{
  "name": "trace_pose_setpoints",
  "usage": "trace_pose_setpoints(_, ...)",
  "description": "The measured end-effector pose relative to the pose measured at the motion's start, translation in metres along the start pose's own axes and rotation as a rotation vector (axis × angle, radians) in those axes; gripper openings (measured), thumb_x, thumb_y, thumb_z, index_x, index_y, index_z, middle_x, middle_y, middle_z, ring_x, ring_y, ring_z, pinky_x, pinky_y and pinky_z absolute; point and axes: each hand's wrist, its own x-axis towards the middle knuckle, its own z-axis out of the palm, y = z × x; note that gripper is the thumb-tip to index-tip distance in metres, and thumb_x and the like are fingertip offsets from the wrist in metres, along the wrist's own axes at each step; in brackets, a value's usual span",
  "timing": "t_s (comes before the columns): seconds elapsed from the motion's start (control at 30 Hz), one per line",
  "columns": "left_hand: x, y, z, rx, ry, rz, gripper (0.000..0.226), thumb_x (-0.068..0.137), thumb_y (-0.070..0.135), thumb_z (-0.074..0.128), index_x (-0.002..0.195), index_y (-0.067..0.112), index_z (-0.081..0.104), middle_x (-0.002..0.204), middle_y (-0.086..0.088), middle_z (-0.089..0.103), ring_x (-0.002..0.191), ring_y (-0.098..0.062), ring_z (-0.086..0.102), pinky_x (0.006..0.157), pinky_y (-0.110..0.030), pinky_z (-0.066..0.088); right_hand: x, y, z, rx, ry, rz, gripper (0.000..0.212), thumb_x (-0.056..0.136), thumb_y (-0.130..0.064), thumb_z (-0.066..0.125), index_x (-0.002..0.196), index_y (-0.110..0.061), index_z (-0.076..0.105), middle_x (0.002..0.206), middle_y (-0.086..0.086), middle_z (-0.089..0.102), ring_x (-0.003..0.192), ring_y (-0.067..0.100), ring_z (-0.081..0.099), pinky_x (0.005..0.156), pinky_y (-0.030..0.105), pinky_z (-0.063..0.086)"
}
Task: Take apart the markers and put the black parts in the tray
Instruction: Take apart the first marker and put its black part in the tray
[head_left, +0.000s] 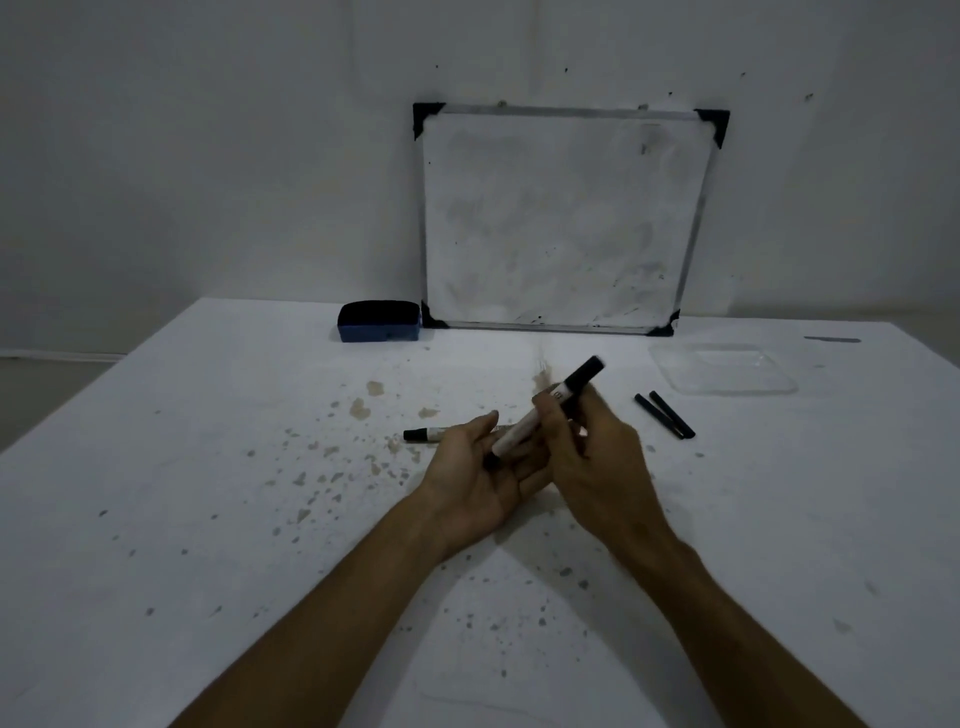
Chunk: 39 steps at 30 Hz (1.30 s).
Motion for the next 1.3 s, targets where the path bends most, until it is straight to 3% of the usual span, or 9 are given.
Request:
trace_pose_setpoints(0.1,0.001,-0.001,-0.002,0.033,0.002,0.003,0.051,0.108,0.032,0.037,0.11,-0.008,0.068,0.095,-0.02,0.071,0.076,-0.026,0.07,0.063,-0.035,0.063,-0.006,-0.001,0.0,0.069,0.046,-0.053,0.023,0.103,-0.036,0.049,0.112,-0.018,0.06,0.087,-0.006,0.073,0.074,0.003,0.074,0.064,0.018,0.06)
trace_pose_setpoints(0.17,0.001,0.001,-0.002,0.046,-0.007,-0.004,0.052,0.107,0.032,0.039,0.096,-0.003,0.075,0.07,-0.01,0.06,0.056,-0.017,0.056,0.052,-0.028,0.057,-0.012,0.004,0.007,-0.081,-0.089,-0.079,0.022,0.104,-0.036,0.05,0.115,-0.018,0.059,0.088,-0.006,0.074,0.074,0.002,0.074,0.065,0.021,0.062)
trace_pose_setpoints(0.47,-0.001,0.004,-0.002,0.126,-0.056,-0.013,0.05,0.106,0.029,0.043,0.128,-0.009,0.065,0.122,-0.026,0.07,0.108,-0.035,0.073,0.086,-0.044,0.063,-0.001,-0.001,-0.003,0.051,0.08,-0.055,0.02,0.105,-0.03,0.053,0.111,-0.013,0.064,0.091,-0.003,0.074,0.073,0.003,0.074,0.062,0.015,0.058)
trace_pose_setpoints(0.57,-0.005,0.006,0.002,0.3,-0.035,-0.015,0.043,0.105,0.028,0.047,0.107,-0.002,0.077,0.097,-0.018,0.074,0.076,-0.025,0.073,0.065,-0.032,0.061,0.003,0.001,-0.007,0.103,0.141,0.026,0.023,0.104,-0.034,0.054,0.105,-0.016,0.067,0.082,-0.01,0.072,0.067,0.004,0.071,0.058,0.019,0.057)
trace_pose_setpoints(0.7,-0.003,0.012,-0.001,0.465,-0.103,-0.029,0.039,0.106,0.03,0.045,0.109,0.003,0.072,0.061,0.002,0.035,0.053,-0.01,0.018,0.047,-0.021,0.018,0.012,0.009,-0.017,0.249,0.216,0.153,0.024,0.104,-0.038,0.055,0.094,-0.019,0.067,0.074,-0.005,0.065,0.052,0.002,0.051,0.05,0.018,0.04)
trace_pose_setpoints(0.87,0.0,0.023,-0.013,0.683,-0.089,0.168,0.034,0.107,0.027,0.051,0.112,0.004,0.075,0.064,0.002,0.045,0.052,-0.009,0.033,0.049,-0.023,0.028,0.024,0.022,-0.04,0.541,0.305,0.356,0.022,0.099,-0.027,0.066,0.097,-0.008,0.076,0.072,-0.003,0.063,0.06,0.011,0.047,0.053,0.026,0.041)
trace_pose_setpoints(1.03,0.0,0.023,-0.022,1.087,0.059,0.565,0.017,0.103,0.024,0.061,0.109,0.025,0.077,0.076,0.006,0.072,0.067,-0.014,0.06,0.061,-0.031,0.051,0.029,0.041,-0.063,0.223,0.289,0.27,0.015,0.089,-0.021,0.078,0.1,-0.012,0.074,0.087,0.009,0.079,0.072,0.022,0.075,0.064,0.035,0.06)
trace_pose_setpoints(1.2,-0.003,0.01,-0.023,1.407,0.06,0.9,0.02,0.099,0.027,0.068,0.117,0.022,0.075,0.097,0.016,0.078,0.089,0.001,0.071,0.081,-0.018,0.058,0.024,0.06,-0.068,-0.239,0.147,0.254,0.022,0.08,-0.03,0.086,0.097,-0.02,0.077,0.088,-0.004,0.078,0.075,0.008,0.075,0.065,0.024,0.062)
trace_pose_setpoints(1.3,-0.002,0.003,-0.026,1.496,-0.006,0.912,0.025,0.097,0.028,0.07,0.12,0.019,0.075,0.105,0.007,0.079,0.095,-0.007,0.075,0.089,-0.029,0.061,0.02,0.069,-0.064,-0.434,0.077,0.161,0.025,0.086,-0.03,0.08,0.107,-0.016,0.078,0.099,-0.002,0.079,0.087,0.007,0.072,0.08,0.016,0.055)
